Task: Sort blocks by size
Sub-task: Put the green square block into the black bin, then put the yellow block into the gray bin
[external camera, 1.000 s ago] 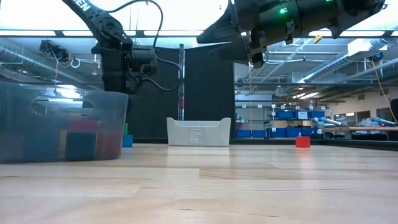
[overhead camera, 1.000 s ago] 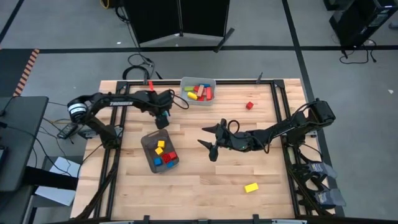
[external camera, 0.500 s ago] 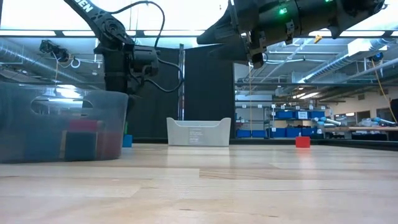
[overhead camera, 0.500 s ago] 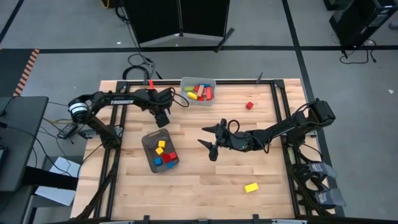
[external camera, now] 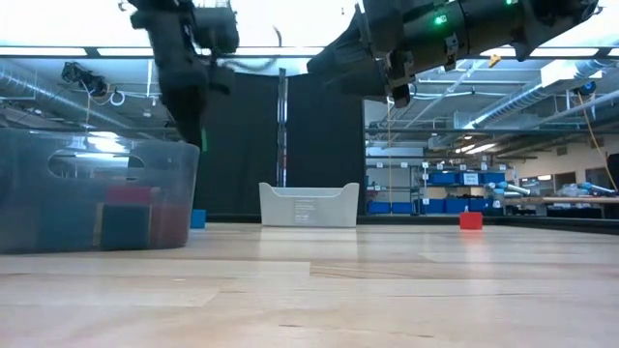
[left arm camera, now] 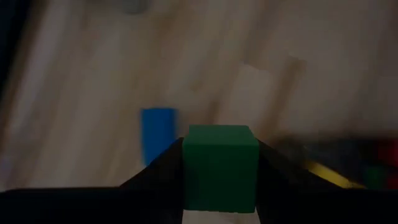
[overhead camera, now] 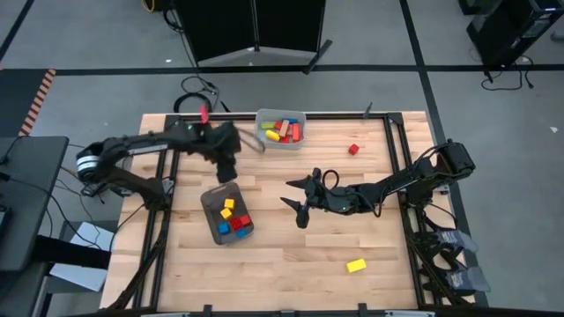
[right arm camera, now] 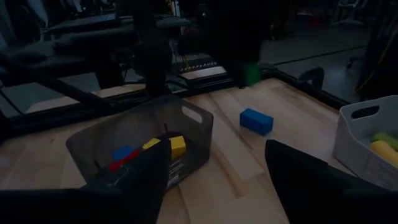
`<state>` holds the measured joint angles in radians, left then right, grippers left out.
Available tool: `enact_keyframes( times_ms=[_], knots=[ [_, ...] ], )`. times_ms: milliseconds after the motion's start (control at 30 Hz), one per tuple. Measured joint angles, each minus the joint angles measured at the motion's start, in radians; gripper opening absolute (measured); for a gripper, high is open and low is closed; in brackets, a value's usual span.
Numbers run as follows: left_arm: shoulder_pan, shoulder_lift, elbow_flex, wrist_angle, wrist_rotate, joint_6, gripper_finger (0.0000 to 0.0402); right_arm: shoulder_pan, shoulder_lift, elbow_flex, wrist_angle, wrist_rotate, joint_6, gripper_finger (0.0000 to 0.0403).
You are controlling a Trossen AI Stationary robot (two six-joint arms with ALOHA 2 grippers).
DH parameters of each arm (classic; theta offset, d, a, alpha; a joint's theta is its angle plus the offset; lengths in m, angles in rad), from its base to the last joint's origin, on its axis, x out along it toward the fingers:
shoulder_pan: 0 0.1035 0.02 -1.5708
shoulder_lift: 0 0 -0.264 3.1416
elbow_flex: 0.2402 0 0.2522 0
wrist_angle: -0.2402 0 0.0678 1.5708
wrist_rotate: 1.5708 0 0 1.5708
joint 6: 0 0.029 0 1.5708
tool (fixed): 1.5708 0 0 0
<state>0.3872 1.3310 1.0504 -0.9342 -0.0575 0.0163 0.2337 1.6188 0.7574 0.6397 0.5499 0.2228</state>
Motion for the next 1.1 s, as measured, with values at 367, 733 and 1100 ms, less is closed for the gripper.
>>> enact_keyframes(
  times_ms=[367,733,1100],
  knots=[
    [-0.434,-0.122,-0.131,0.031,-0.050,-0.283,0.0140,0.002,-0.002,0.000,-0.008,-0.089,-0.031,0.0269],
    [-0.645,-0.099,-0.244,0.146,-0.034,-0.467,0.0198,0.157,-0.069,0.171,-0.643,-0.257,-0.072,0.0301],
    [-0.648,-0.093,-0.132,0.099,-0.249,-0.436,0.0305,0.460,-0.068,0.402,-1.356,-0.341,0.359,0.0351]
  ],
)
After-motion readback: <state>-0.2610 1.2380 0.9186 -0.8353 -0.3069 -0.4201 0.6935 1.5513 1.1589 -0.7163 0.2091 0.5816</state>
